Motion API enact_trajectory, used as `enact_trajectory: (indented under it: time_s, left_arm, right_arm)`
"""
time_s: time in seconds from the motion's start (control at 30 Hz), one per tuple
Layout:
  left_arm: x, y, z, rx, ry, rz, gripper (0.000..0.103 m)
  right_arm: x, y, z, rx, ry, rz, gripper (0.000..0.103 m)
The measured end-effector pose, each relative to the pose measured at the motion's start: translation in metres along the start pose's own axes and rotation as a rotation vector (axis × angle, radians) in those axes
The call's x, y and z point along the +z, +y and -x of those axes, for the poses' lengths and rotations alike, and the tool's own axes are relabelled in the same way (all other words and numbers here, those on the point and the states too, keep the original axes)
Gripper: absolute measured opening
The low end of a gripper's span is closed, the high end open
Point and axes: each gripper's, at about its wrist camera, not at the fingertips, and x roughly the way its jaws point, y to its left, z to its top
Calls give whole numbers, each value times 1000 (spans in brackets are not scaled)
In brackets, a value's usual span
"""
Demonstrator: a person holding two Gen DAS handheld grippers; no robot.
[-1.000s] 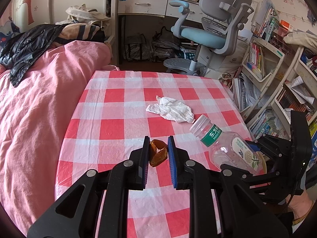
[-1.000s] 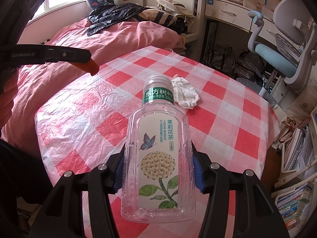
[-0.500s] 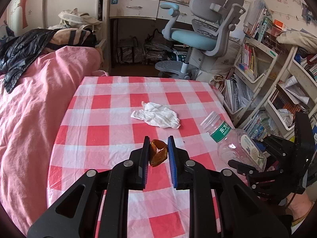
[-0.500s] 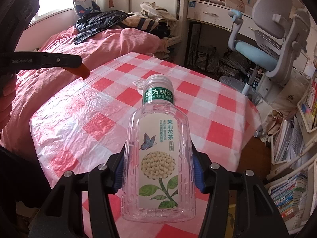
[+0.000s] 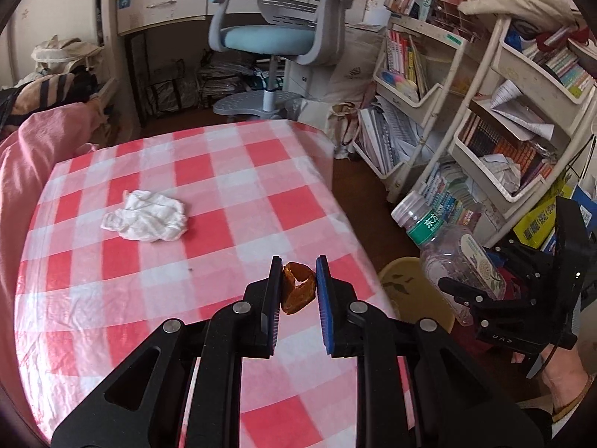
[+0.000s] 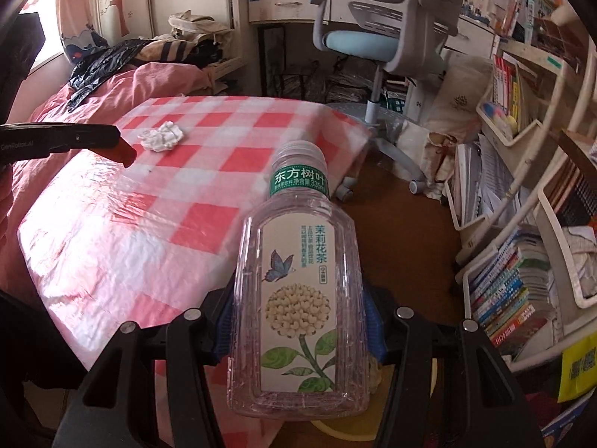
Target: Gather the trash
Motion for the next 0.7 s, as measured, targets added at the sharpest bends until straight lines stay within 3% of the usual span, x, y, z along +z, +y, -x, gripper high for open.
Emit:
enact_trajectory:
  time_s: [0.33,0.47,0.7]
  left_arm:
    - [-4,-112,-85,-103,88,-75,18]
    - [-12,-138,-103,-111,108,-104,55]
    - [-5,-112,-68,-69,16,-52,72]
  right_arm:
    - [-65,-71,-36,-26,74,-168,59]
    - [-71,-90,-19,-44,29,-243,63]
    - [-48,-80,15,-10,-69,-236,67]
